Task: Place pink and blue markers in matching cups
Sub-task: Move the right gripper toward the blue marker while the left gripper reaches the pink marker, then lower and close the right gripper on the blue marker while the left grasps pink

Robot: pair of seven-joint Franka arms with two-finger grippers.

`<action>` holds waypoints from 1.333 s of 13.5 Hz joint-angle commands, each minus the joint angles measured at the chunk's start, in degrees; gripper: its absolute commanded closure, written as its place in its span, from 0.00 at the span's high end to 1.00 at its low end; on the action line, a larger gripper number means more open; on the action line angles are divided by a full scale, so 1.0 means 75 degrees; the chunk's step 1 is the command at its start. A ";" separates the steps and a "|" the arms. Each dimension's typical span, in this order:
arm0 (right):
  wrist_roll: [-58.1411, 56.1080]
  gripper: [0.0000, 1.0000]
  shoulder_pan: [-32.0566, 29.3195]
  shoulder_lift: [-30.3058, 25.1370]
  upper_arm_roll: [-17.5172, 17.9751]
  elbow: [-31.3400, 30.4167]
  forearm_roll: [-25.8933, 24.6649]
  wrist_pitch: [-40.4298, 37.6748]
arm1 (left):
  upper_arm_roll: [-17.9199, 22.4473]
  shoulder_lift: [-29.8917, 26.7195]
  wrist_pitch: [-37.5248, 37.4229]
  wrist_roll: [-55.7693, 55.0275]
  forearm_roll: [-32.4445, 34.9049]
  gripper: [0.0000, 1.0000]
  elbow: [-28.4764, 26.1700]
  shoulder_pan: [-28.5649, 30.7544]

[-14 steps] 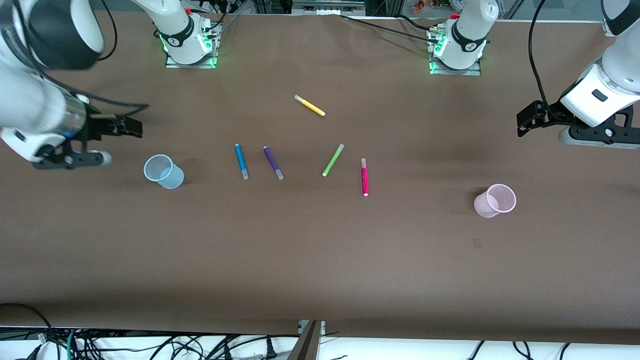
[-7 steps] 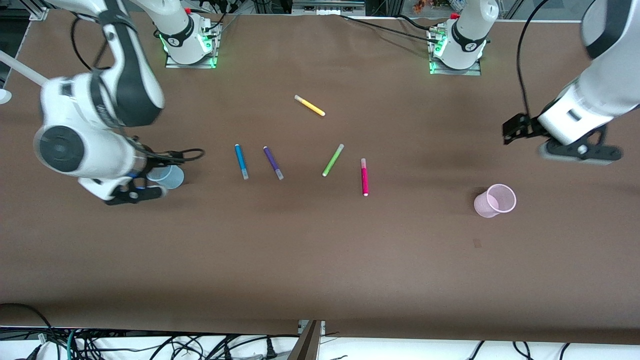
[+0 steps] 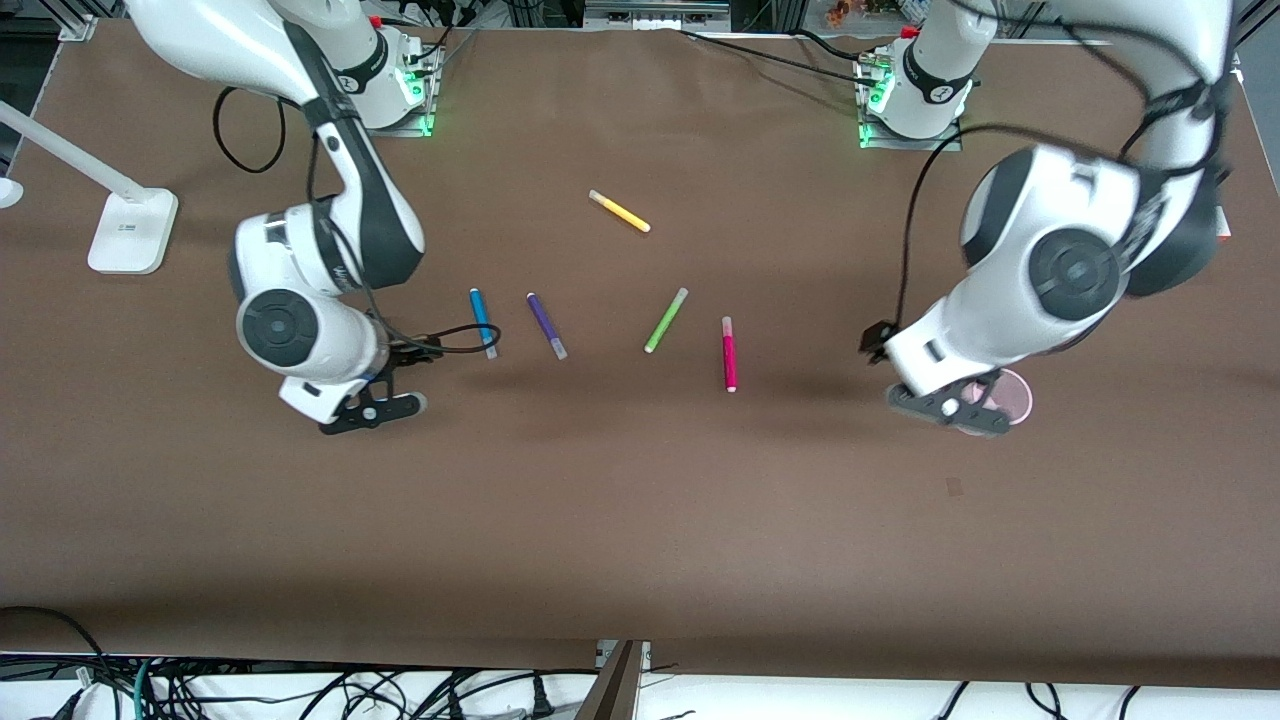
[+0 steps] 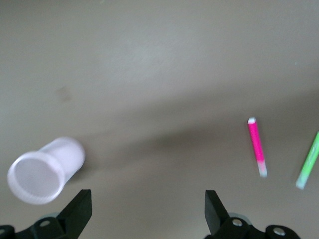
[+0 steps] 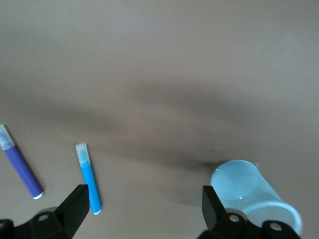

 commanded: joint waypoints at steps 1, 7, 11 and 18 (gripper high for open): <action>0.0023 1.00 0.0408 0.0153 -0.0015 -0.0415 0.0129 0.0625 | 0.0058 0.0975 0.0264 0.0070 -0.0282 1.00 0.0463 -0.0508; 0.0373 1.00 0.0901 0.0259 -0.0027 -0.1821 0.0376 0.2733 | 0.0070 0.1753 0.1424 -0.1379 -0.0646 1.00 -0.0132 -0.1902; 0.0480 1.00 0.1113 0.0306 -0.0027 -0.2092 0.0364 0.3089 | 0.0070 0.0782 0.2428 -0.2682 -0.0564 1.00 -0.2039 -0.2595; 0.0480 0.92 0.1289 0.0388 -0.0027 -0.2245 0.0364 0.3359 | 0.0070 0.0837 0.4166 -0.2731 -0.0541 1.00 -0.3416 -0.2654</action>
